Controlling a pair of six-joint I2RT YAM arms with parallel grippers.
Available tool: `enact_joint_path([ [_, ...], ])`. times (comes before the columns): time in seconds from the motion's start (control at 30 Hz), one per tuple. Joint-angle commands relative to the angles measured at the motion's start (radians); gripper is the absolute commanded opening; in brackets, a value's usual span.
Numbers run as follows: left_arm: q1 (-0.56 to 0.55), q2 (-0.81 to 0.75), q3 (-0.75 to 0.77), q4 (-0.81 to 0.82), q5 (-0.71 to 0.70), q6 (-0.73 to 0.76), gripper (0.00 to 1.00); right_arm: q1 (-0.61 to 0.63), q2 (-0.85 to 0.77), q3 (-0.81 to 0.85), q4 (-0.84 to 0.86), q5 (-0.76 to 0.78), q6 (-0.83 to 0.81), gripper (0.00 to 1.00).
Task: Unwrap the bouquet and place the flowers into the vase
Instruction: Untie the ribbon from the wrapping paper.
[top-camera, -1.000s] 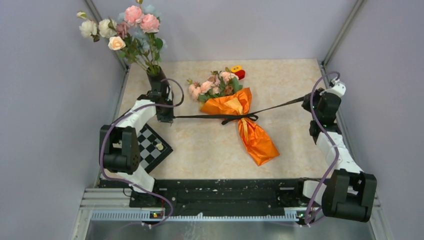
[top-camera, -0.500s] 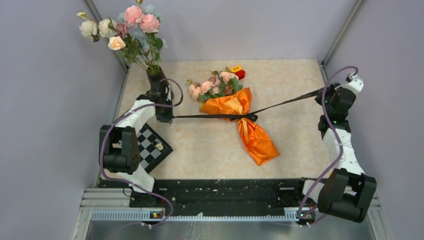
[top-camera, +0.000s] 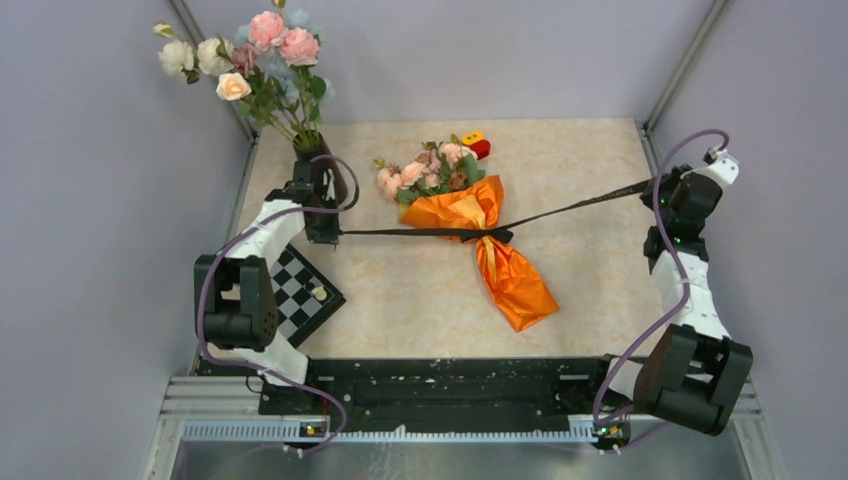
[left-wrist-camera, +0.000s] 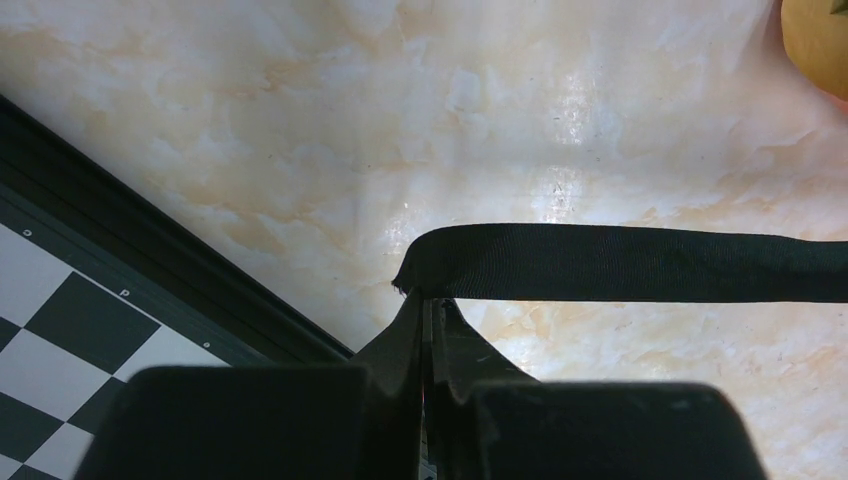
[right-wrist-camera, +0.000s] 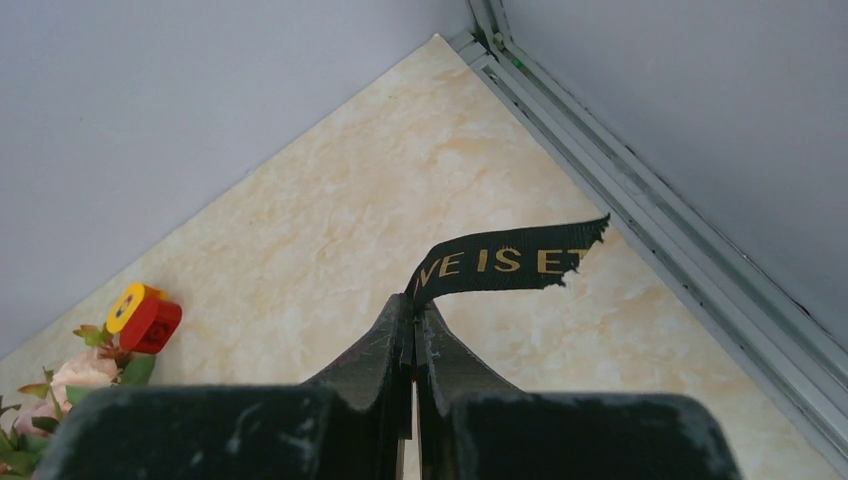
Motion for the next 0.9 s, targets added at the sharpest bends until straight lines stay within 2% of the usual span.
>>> enact_joint_path([
  [0.0, 0.020, -0.050, 0.020, 0.003, -0.005, 0.009, 0.00, -0.025, 0.011, 0.062, 0.050, -0.006, 0.011, 0.00],
  [0.6, 0.068, -0.087, 0.014, 0.002, -0.005, 0.011, 0.00, -0.071, 0.038, 0.072, 0.055, 0.032, 0.046, 0.00],
  [0.87, 0.135, -0.105, 0.019, 0.002, 0.000, 0.010, 0.00, -0.087, 0.051, 0.076, 0.052, 0.054, 0.059, 0.00],
])
